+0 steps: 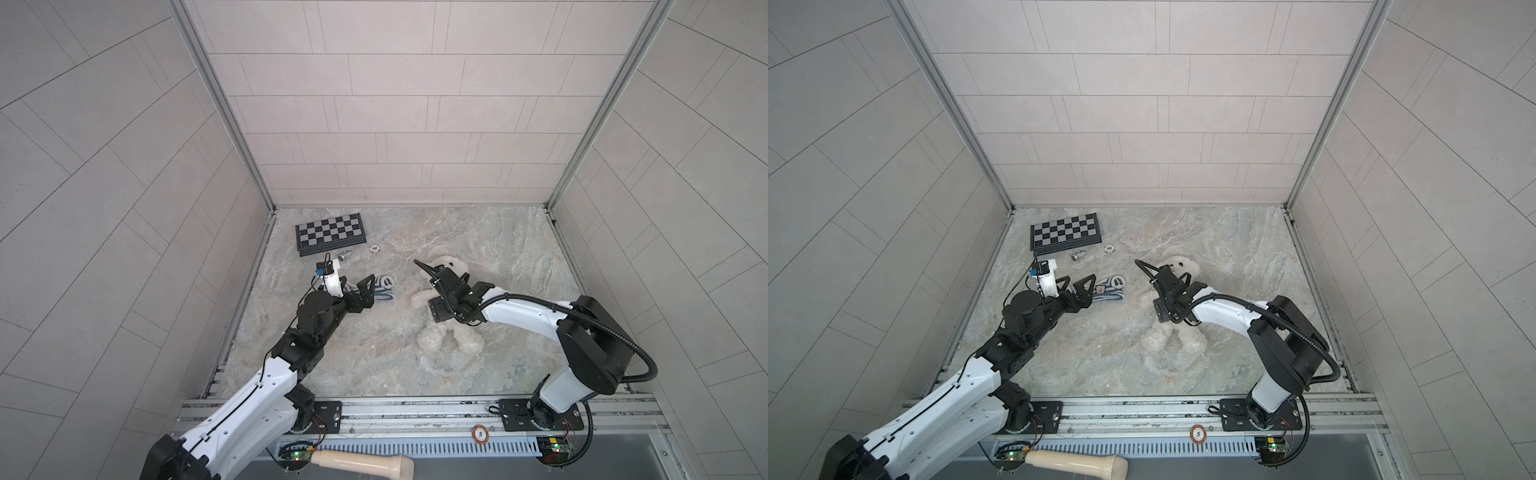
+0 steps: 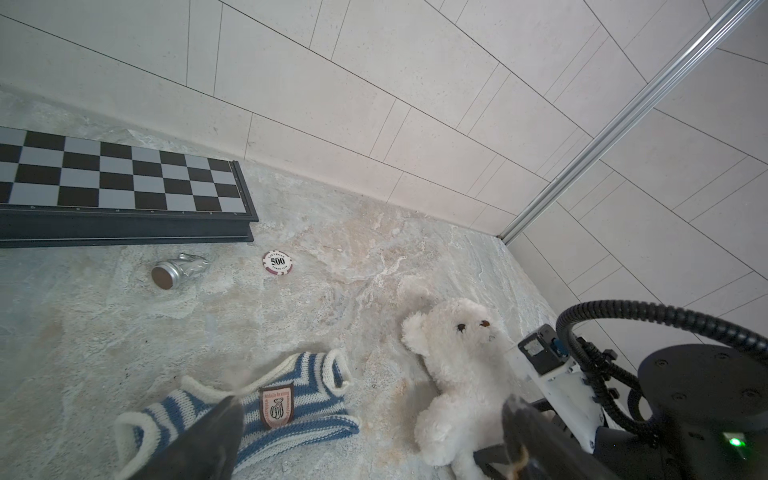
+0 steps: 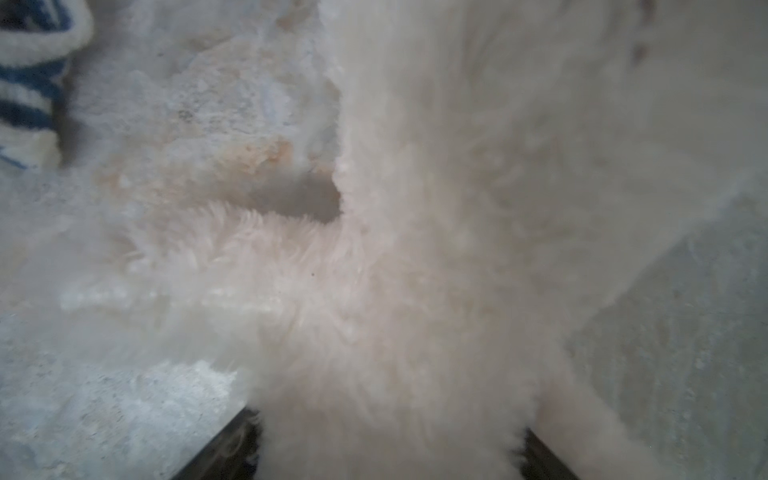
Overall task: Dress the teddy bear
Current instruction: 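Reach the right gripper to the bear's head while the left nears the sweater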
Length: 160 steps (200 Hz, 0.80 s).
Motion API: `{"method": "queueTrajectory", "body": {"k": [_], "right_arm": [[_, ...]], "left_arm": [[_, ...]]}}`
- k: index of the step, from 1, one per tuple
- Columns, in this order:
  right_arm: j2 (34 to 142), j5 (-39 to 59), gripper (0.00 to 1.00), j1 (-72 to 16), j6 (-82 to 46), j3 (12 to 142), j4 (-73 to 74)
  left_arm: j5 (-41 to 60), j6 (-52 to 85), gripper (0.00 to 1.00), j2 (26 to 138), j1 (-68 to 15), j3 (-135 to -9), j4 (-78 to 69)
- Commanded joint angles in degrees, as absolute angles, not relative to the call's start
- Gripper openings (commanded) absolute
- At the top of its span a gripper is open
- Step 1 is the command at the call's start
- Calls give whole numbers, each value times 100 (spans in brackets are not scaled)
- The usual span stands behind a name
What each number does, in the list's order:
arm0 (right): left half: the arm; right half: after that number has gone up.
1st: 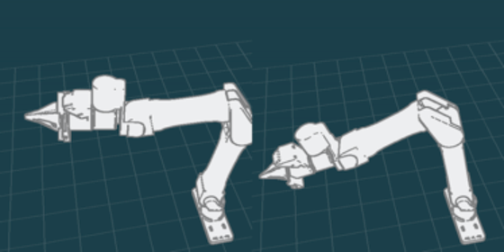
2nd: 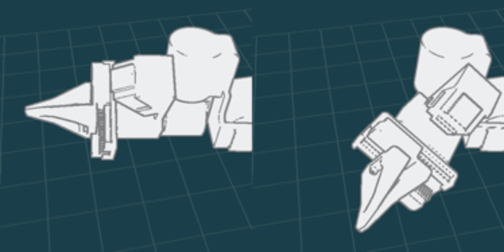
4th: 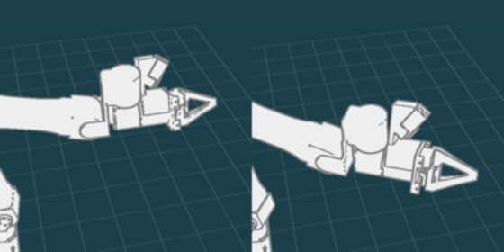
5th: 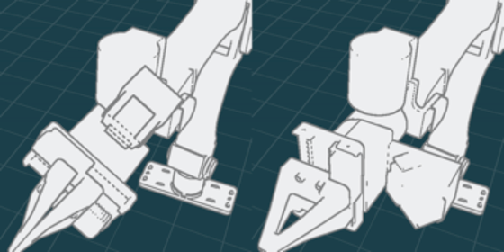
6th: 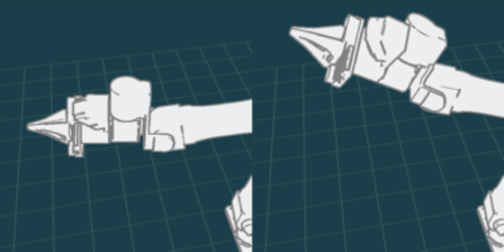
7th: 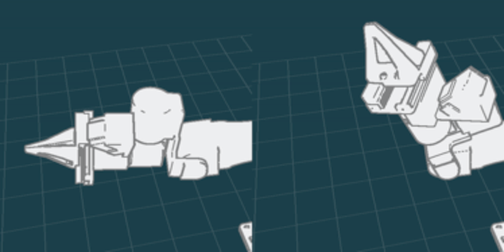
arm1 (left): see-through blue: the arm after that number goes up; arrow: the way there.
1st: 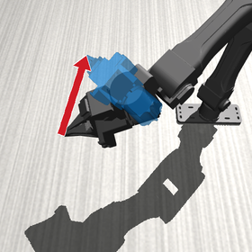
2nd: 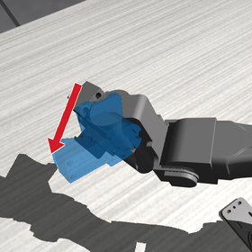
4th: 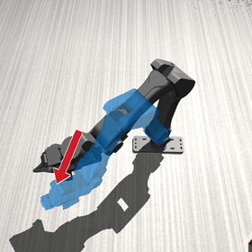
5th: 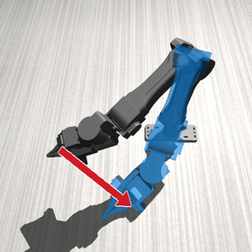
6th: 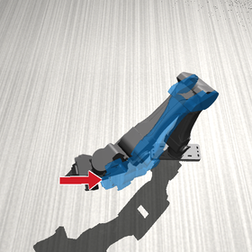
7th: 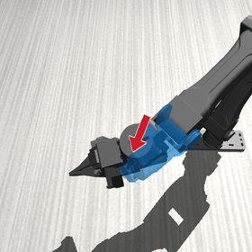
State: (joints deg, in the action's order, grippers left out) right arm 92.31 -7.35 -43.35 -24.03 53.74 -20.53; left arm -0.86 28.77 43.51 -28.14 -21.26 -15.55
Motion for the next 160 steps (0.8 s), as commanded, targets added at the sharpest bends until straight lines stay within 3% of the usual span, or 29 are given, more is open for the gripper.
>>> {"method": "queueTrajectory", "body": {"k": [1,23,37,60,80,103,160], "right_arm": [[9267,-759,64,-4994,-2217,5348,-2418],[9182,-1141,62,-5496,-1947,5477,-2916],[8972,-1475,65,-5664,-2021,5478,-3137],[8239,-1721,87,-5678,-2305,5296,-3148],[7699,-1878,99,-5669,-2348,5250,-2950],[7461,-1433,99,-5418,-2700,5090,-2268],[8373,-1181,100,-4848,-3229,5109,-1625]], "left_arm": [[-258,2927,100,4174,-2830,-2034,-1304],[-349,2885,100,4050,-2830,-1985,-1135],[-303,2948,100,4002,-2826,-1873,-1265],[-178,3082,100,3996,-2830,-1768,-1315],[-229,3146,100,3856,-2826,-1672,-1242],[-434,3175,100,3640,-2830,-1594,-1074],[-254,3263,100,3611,-2830,-1466,-1345]]}}
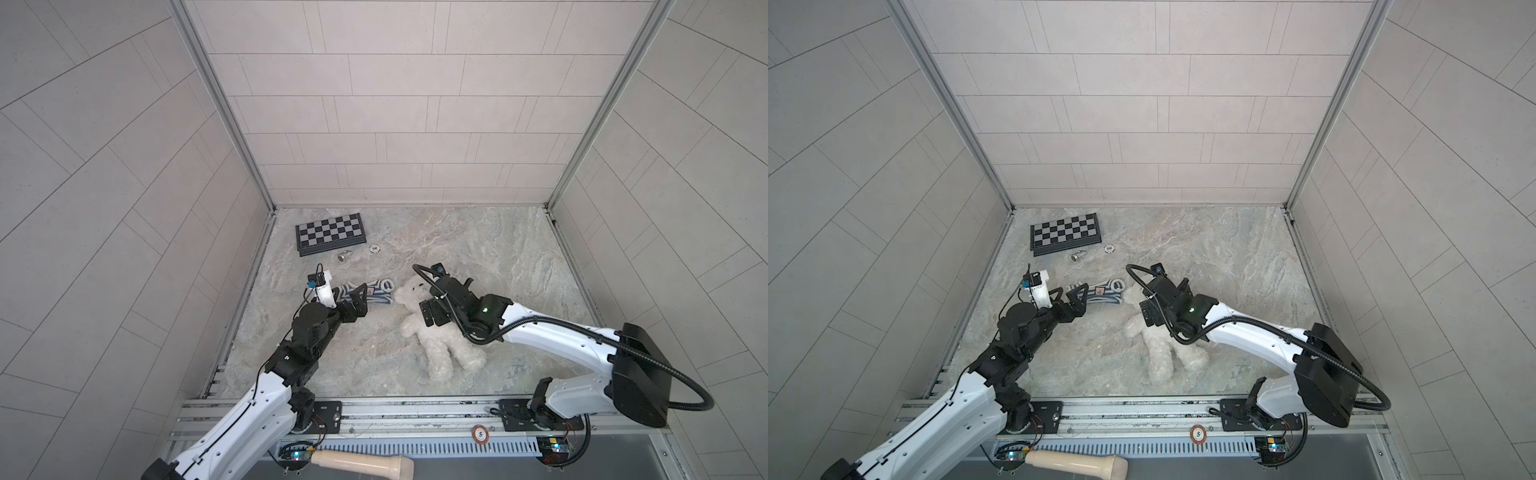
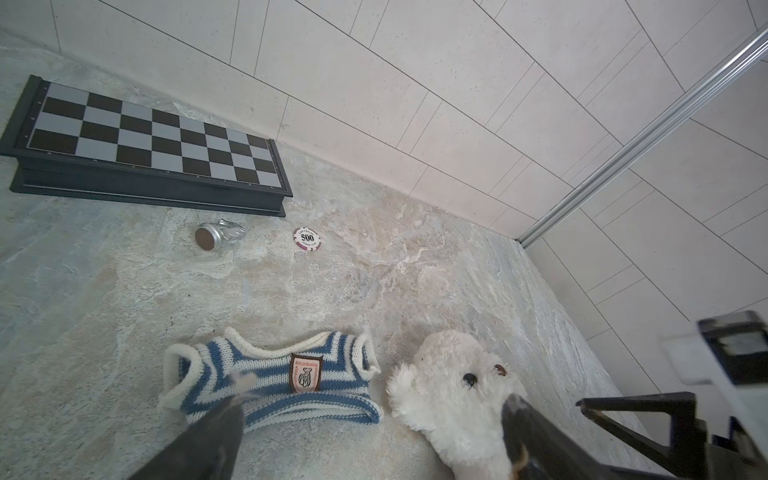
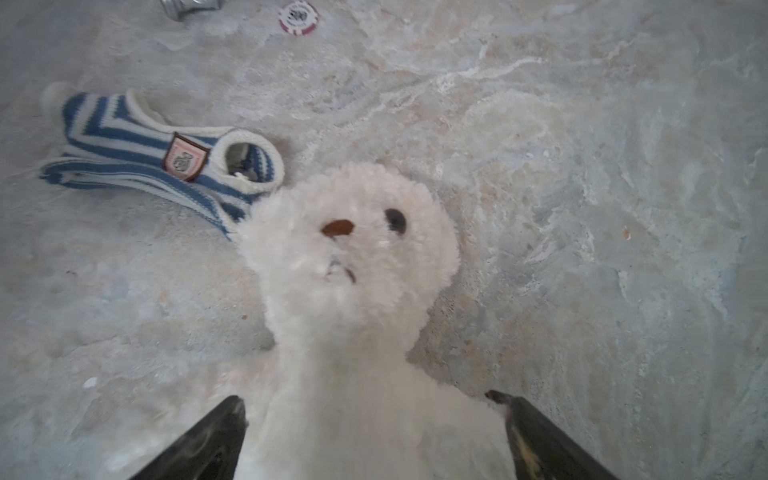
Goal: Dress the teddy bear
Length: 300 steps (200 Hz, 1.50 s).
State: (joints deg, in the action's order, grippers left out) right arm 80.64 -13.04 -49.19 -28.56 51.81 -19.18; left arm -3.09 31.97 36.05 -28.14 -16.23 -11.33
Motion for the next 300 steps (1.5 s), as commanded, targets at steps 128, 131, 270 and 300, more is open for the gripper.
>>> {"method": "queueTrajectory", "body": {"k": [128,131,270,300], "right_arm": [[9674,-528,99,-4601,-3013,5706,-1514],[9714,-523,99,-4597,-2976,5735,-1543],[9821,535,50,-5167,412,6519,-3032],[9722,694,56,-5159,1039,6432,-3169]], "left_arm": [[-415,3207,100,4212,-3467,-1427,-1453],[-434,3211,100,4204,-3468,-1429,-1451],[-2041,2697,100,2740,-3465,-1853,220],[-2117,2470,100,2164,-3454,-1869,256]]}}
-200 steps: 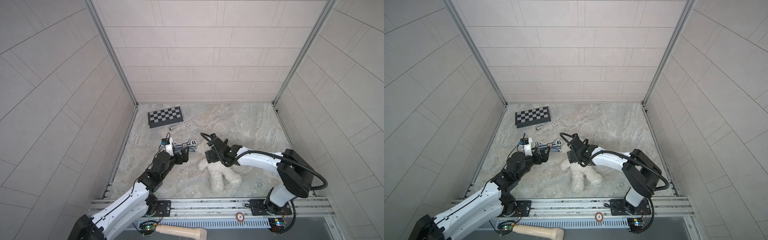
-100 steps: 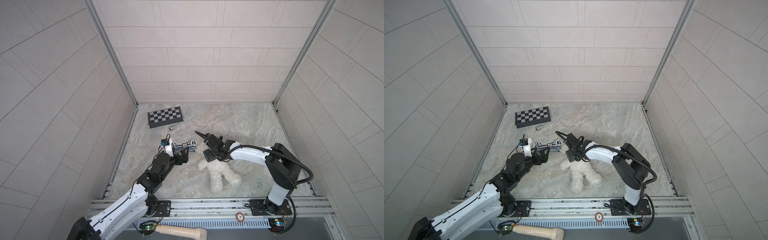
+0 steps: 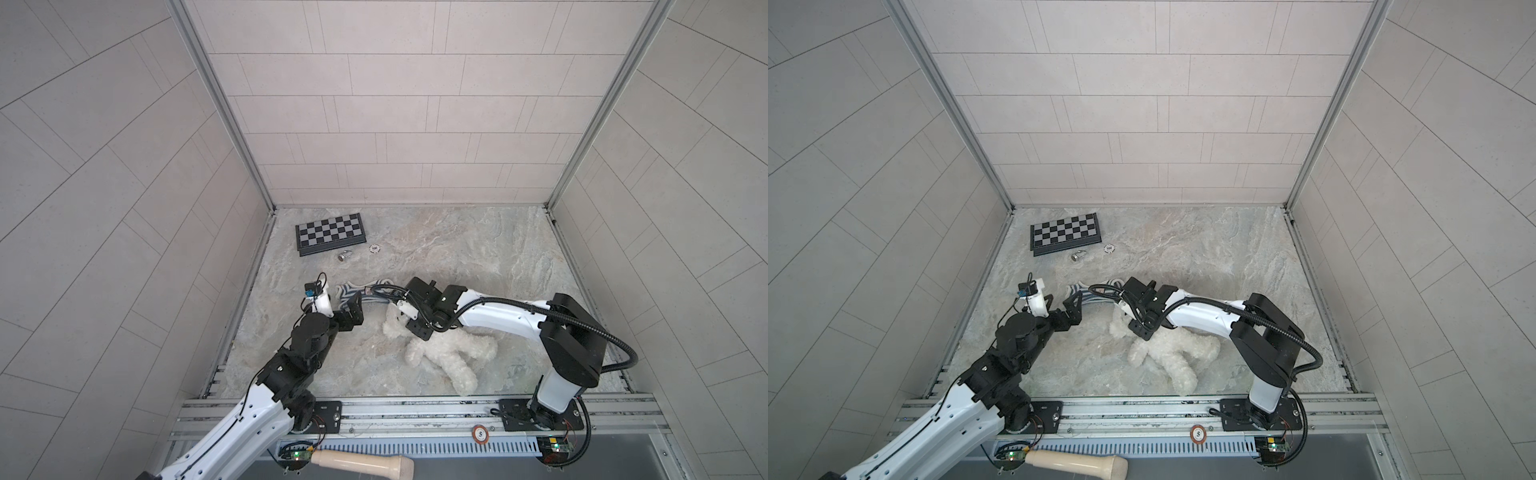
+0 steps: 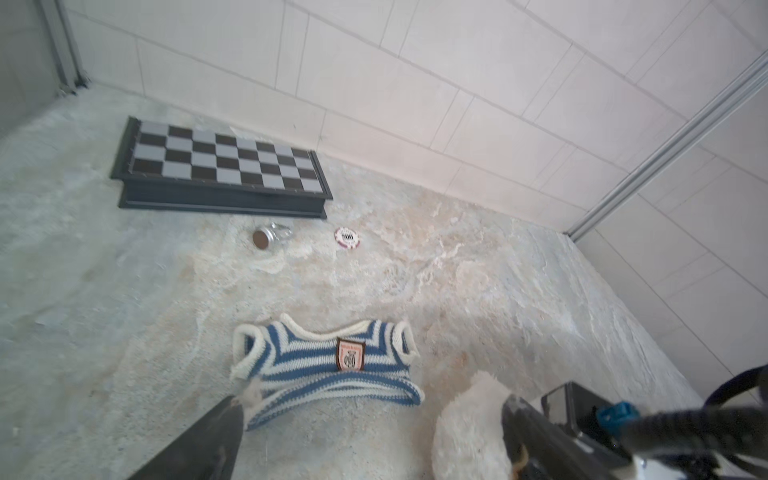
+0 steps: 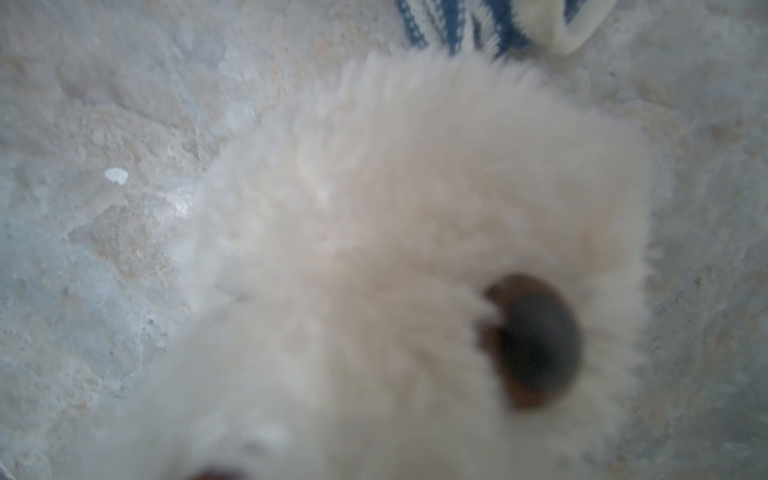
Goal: Dress the teddy bear
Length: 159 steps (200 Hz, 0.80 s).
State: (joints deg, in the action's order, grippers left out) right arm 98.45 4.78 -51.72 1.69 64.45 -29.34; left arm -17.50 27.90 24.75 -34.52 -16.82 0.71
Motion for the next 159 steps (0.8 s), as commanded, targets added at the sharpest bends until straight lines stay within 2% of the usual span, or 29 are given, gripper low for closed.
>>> {"method": "queueTrajectory", "body": {"k": [1,11,30,46,72,94,139,159], "right_arm": [[9713,699,57,-5159,1055,6419,-3162],[9591,726,64,-5159,1181,6310,-3046],[9378,673,90,-5161,1239,6163,-2769],[9220,686,99,-5166,1089,6170,-2621],[9010,479,99,-5150,652,6164,-2347],[9113,843,99,-5162,476,6260,-2240],[9689,524,99,-5164,42,6732,-3022],[9850,580,99,-5230,-7,6668,-2908]], "left_arm": [[-2109,2466,100,2163,-3454,-1871,255],[-1997,2422,100,2211,-3454,-1880,246],[-1802,2411,100,2418,-3454,-1907,269],[-1784,2460,100,2487,-3454,-1895,334],[-1781,2391,100,2326,-3454,-1756,316],[-1883,2311,100,2342,-3383,-1675,338],[-1063,2647,100,2398,-2918,-1531,-151],[-890,2741,100,2417,-2581,-1553,-243]]}}
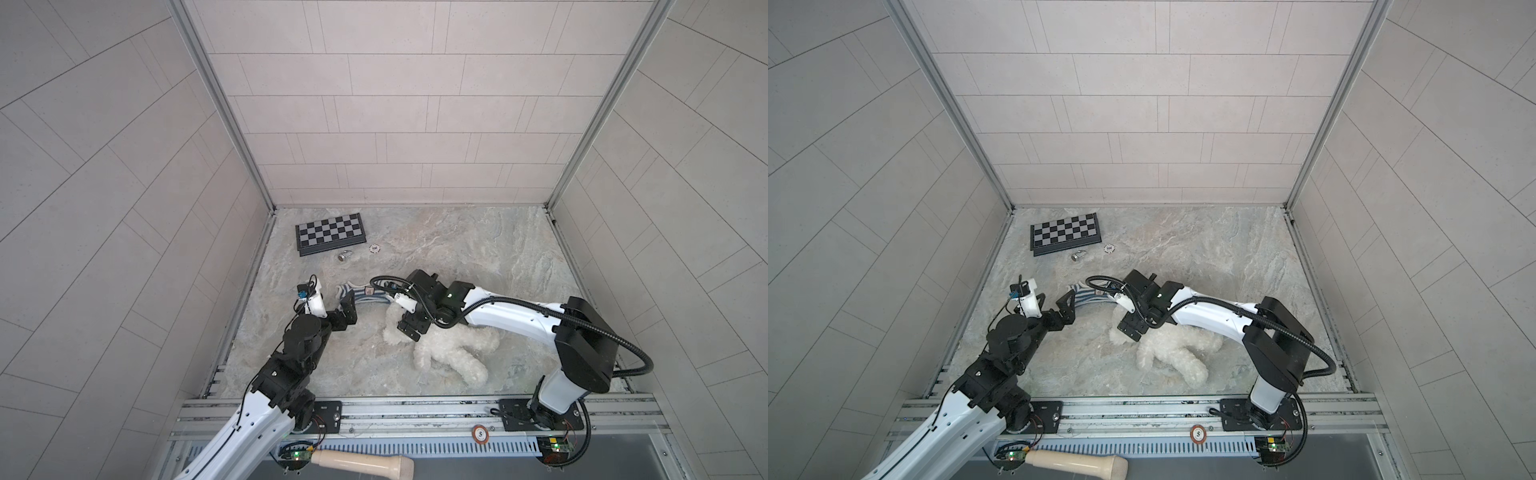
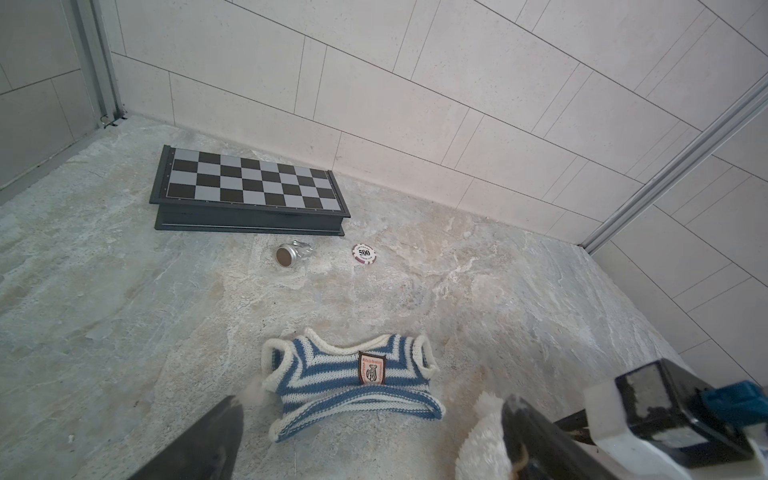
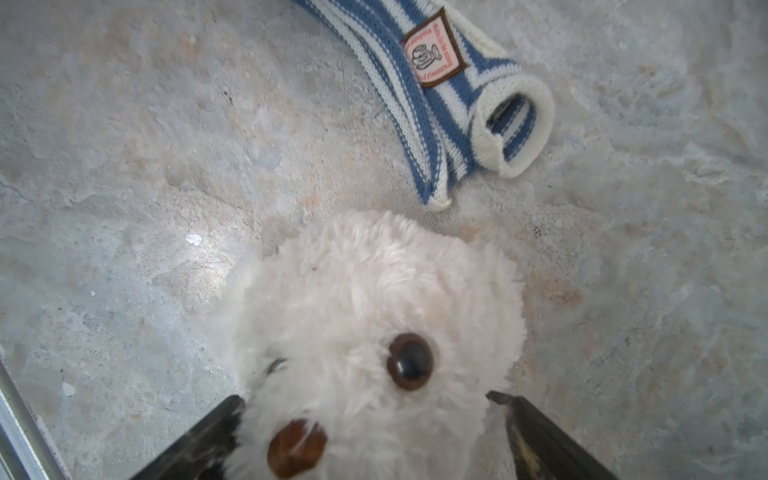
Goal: Dress the teddy bear
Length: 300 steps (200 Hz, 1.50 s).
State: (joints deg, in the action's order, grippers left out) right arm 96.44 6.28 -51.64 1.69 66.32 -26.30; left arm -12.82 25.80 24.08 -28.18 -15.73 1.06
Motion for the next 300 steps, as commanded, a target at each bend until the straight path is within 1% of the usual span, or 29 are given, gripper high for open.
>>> {"method": "queueTrajectory", "body": {"k": [1,38,55,72,85,110,123,134,138,151,156,159,160,180,192,209,219,231,244,270,287,300], "right_arm": [[9860,580,99,-5230,-12,6661,-2900],[10031,419,99,-5275,-22,6436,-2527],[10008,260,99,-5360,107,6147,-2239],[9788,137,99,-5411,189,5748,-1853],[9618,-24,99,-5388,139,5568,-1773],[9427,60,98,-5270,143,5290,-1550],[9423,62,92,-5226,167,5269,-1530],[9344,117,83,-5183,172,5220,-1473],[9281,175,77,-5158,161,5183,-1433],[8990,428,51,-5046,97,5018,-1234],[8849,535,44,-4987,59,4941,-1136],[8768,627,42,-4945,26,4896,-1093],[8730,627,40,-4938,17,4882,-1070],[8153,1170,29,-4554,-217,4563,-759],[7814,1491,25,-4301,-416,4350,-564],[7321,1703,22,-4045,-701,4016,-232],[7074,1715,21,-4002,-828,3810,13],[6757,1844,21,-3954,-916,3586,359],[6485,1965,21,-3879,-1037,3447,406],[6027,2156,19,-3602,-1313,3287,436],[5873,2308,18,-3343,-1545,3152,516],[5892,2389,17,-3165,-1664,3128,498]], "left_arm": [[-885,2746,100,2417,-2574,-1554,-245],[-476,2825,100,2668,-2476,-1749,-218],[-228,2739,100,3166,-2454,-1982,-39],[122,2597,100,3799,-2443,-2353,268],[365,2549,100,4072,-2445,-2543,365],[287,2436,97,4234,-2448,-2851,764],[92,2311,92,4454,-2445,-3164,1263],[-19,2225,87,4677,-2444,-3375,1557],[-51,2216,86,4745,-2443,-3438,1622],[-131,2153,81,4999,-2445,-3638,1848],[-124,2118,80,5119,-2446,-3735,1942],[-97,2102,79,5188,-2449,-3789,2012],[-92,2092,79,5222,-2446,-3815,2034],[206,2033,74,5726,-2448,-4148,2241],[382,1964,72,6049,-2459,-4373,2347],[453,1794,69,6530,-2453,-4771,2663],[438,1662,68,6814,-2452,-5006,2860],[190,1425,66,7235,-2480,-5360,3245],[-55,1197,63,7644,-2538,-5699,3619],[32,782,59,8308,-2616,-6186,3960],[87,449,60,8765,-2764,-6552,4298],[-14,265,66,9029,-2830,-6793,4547]]}}
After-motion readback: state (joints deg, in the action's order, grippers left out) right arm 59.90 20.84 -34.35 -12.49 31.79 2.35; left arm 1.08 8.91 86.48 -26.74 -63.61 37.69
